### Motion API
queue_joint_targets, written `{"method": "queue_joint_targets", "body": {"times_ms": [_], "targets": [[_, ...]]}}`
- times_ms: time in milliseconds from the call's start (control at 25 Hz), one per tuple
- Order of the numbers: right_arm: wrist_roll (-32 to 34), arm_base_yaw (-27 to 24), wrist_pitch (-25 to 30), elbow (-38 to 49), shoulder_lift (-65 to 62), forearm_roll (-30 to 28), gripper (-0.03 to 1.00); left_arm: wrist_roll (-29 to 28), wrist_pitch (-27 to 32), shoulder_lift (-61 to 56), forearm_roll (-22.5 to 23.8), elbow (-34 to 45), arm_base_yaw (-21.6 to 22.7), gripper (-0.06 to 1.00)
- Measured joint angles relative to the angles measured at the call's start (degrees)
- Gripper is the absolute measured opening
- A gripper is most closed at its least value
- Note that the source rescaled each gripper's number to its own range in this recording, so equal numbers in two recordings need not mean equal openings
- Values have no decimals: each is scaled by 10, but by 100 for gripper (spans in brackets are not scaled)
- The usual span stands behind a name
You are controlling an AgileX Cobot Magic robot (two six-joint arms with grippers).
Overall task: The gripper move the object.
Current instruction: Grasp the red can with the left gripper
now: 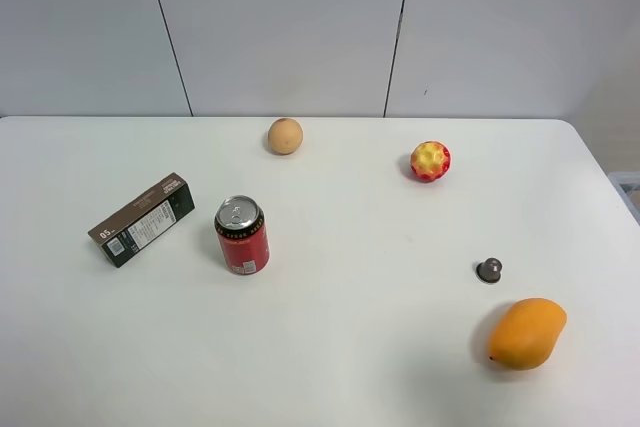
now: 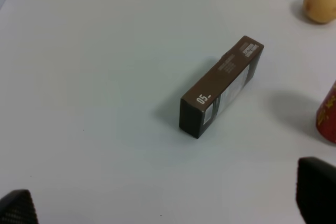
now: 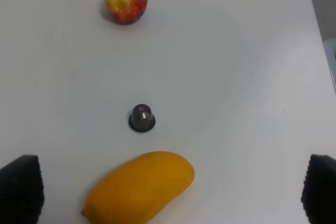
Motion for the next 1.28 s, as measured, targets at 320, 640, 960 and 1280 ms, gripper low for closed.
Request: {"method": "queue_joint_targets", "body": {"times_ms": [320, 640, 960, 1280], "targets": [[0, 0, 0, 0, 0, 0, 100, 0, 0, 0, 0, 0, 0, 100], [0, 0, 0, 0, 0, 0, 100, 25, 0, 0, -26, 0, 0, 100], [0, 0, 0, 0, 0, 0, 100, 103, -48, 92, -144, -41, 0, 100], [0, 0, 0, 0, 0, 0, 100, 197, -54, 286, -168, -103, 0, 100]]}}
